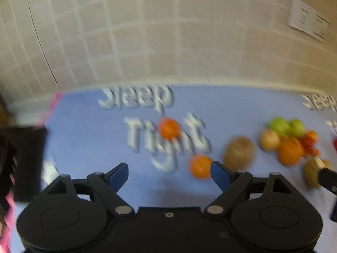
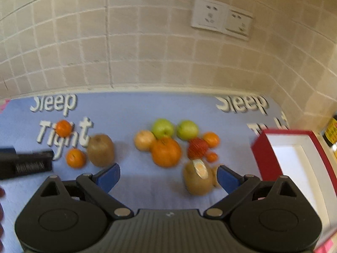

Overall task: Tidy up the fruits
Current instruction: 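Grasp a small mandarin with the left tool while the right tool grasps the kiwi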

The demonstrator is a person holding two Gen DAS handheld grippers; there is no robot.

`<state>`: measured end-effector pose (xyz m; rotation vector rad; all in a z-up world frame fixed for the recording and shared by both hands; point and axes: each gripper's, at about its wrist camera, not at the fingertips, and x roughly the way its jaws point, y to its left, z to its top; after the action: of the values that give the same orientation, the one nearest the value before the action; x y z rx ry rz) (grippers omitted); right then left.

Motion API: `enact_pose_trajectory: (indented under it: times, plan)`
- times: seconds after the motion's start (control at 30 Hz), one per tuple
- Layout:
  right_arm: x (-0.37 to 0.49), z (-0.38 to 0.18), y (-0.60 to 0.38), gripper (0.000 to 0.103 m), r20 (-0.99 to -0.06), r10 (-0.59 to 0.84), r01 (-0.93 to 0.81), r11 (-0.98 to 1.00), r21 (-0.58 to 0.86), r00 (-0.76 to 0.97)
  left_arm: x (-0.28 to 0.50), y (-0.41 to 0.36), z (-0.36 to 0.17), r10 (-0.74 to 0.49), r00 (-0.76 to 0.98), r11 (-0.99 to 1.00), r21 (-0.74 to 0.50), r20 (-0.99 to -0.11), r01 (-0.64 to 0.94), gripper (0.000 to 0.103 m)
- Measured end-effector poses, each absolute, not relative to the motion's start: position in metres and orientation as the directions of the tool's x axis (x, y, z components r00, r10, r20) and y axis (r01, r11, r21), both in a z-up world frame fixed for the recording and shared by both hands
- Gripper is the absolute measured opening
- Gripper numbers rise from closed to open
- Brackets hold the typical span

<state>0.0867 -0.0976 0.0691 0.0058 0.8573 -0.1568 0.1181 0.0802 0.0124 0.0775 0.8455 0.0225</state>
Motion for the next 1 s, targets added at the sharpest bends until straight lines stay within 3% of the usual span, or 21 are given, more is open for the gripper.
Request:
enact_pose_trajectory:
  times: [0.17, 0.4, 0.5, 0.67, 0.8, 0.87, 1.0]
  plan:
    - [0.121, 0.064, -0.080, 0.093, -0.756, -0.084, 0.111, 0.994, -0.015, 0.649, 0.163, 0.113, 0.016, 0.057, 0.679, 0.996, 0.093, -0.732, 0.017, 0.101]
    - [0.157, 0.037, -0.056, 0.090, -0.786, 0.014, 0.036, 0.998, 0.046, 0.619, 0.222, 0.122, -0.027, -0.106, 0.581, 0.990, -0.032, -0.807, 0.136, 0.099]
    - [0.168, 0.023, -0.048, 0.086, -0.800, 0.035, 0.016, 0.998, 0.055, 0.600, 0.235, 0.117, -0.046, -0.123, 0.548, 0.989, -0.055, -0.827, 0.138, 0.089]
    - [0.188, 0.002, -0.038, 0.078, -0.825, 0.058, 0.001, 0.997, 0.071, 0.563, 0.242, 0.111, -0.062, -0.142, 0.529, 0.986, -0.074, -0.837, 0.148, 0.087]
    - [0.200, -0.009, -0.034, 0.077, -0.838, 0.080, -0.018, 0.996, 0.084, 0.540, 0.245, 0.108, -0.065, -0.156, 0.531, 0.984, -0.082, -0.833, 0.160, 0.074]
    - [0.204, -0.013, -0.031, 0.075, -0.843, 0.085, -0.025, 0.996, 0.085, 0.531, 0.248, 0.108, -0.067, -0.155, 0.527, 0.984, -0.081, -0.835, 0.161, 0.074]
    - [0.211, -0.023, -0.031, 0.063, -0.855, 0.105, -0.034, 0.994, 0.102, 0.509, 0.249, 0.103, -0.071, -0.161, 0.523, 0.982, -0.082, -0.837, 0.171, 0.047]
